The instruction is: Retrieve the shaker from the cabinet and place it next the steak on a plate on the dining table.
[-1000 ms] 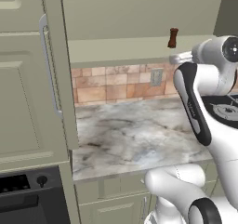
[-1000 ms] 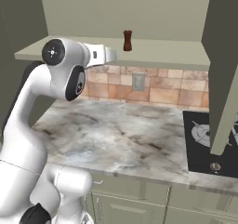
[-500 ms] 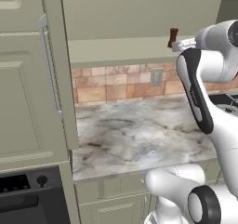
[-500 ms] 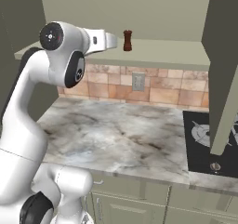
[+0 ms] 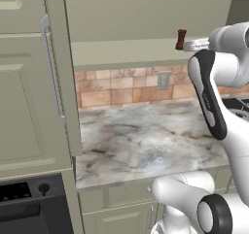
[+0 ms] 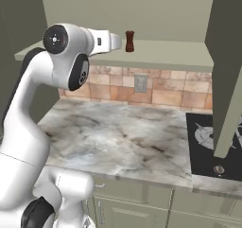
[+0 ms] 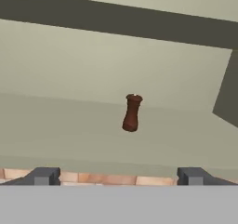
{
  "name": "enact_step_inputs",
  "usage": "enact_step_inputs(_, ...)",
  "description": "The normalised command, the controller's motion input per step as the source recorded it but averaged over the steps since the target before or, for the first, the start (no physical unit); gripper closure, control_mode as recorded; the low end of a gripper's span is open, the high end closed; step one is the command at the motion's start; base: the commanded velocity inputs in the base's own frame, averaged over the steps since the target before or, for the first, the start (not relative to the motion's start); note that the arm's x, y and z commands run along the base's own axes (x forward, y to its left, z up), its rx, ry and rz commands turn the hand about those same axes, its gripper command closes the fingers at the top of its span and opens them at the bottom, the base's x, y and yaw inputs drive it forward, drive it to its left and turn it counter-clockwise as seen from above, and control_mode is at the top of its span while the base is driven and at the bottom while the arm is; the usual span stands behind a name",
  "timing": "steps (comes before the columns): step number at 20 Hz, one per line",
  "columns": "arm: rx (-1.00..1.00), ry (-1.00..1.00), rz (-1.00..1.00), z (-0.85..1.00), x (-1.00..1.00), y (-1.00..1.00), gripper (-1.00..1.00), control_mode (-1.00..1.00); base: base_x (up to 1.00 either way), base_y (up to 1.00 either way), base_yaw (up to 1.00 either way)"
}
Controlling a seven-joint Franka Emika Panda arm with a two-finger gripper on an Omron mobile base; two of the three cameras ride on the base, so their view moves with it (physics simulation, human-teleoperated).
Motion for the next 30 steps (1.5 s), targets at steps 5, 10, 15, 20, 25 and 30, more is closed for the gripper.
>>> enact_step_inputs(5, 0.09, 0.0, -0.05, 0.0, 0.0, 0.0, -1.0, -1.0, 0.0, 0.0, 0.0)
enact_step_inputs(10, 0.11, 0.0, -0.09, 0.0, 0.08, -0.01, -1.0, -1.0, 0.0, 0.0, 0.0)
enact_step_inputs(15, 0.12, 0.02, -0.06, 0.0, 0.17, -0.12, -1.0, -1.0, 0.0, 0.0, 0.0)
enact_step_inputs(20, 0.04, 0.0, 0.0, 0.0, 0.29, -0.23, -1.0, -1.0, 0.0, 0.0, 0.0)
enact_step_inputs(25, 0.0, 0.0, 0.0, 0.0, 0.32, -0.14, -1.0, -1.0, 0.0, 0.0, 0.0)
enact_step_inputs(30, 0.0, 0.0, 0.0, 0.0, 0.34, 0.0, -1.0, -1.0, 0.0, 0.0, 0.0)
